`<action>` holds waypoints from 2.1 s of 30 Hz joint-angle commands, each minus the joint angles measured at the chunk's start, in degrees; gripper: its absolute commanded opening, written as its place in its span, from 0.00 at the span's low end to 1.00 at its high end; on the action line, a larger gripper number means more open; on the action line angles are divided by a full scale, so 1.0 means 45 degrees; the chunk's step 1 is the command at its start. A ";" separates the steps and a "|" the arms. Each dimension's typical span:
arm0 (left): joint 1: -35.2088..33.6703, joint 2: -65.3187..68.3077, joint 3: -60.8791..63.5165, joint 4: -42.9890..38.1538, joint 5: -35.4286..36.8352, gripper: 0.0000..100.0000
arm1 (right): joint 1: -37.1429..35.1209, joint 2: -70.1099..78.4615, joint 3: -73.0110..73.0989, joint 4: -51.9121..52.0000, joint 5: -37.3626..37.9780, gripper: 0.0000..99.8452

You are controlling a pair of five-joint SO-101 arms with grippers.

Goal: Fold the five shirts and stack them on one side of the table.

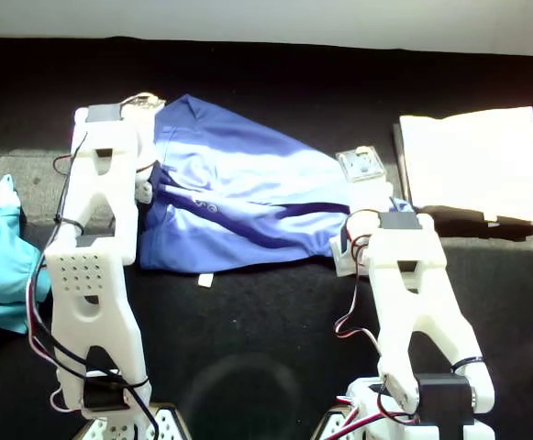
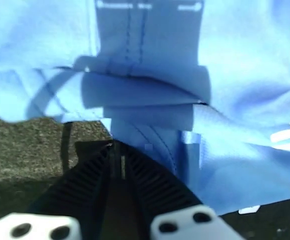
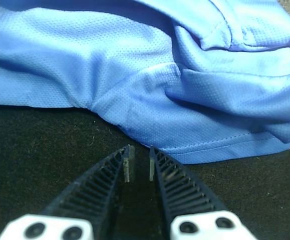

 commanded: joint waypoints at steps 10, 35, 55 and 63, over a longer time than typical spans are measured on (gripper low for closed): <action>0.0537 0.0869 -0.0127 -0.1719 0.0723 0.01 | 0.0166 -0.0186 -0.0615 0.0010 0.0039 0.06; -0.0440 0.0205 -0.6027 0.2540 -0.1836 0.01 | 0.0166 -0.0186 -0.0615 0.0088 0.0039 0.06; 0.1026 -0.4835 0.5187 0.1543 -0.0098 0.01 | 0.0166 -0.0186 -0.4444 0.4601 -0.1114 0.16; 0.0791 -0.4816 0.7101 -0.1055 -0.0156 0.13 | 0.0615 -0.0186 -0.4444 0.4796 -0.1035 0.17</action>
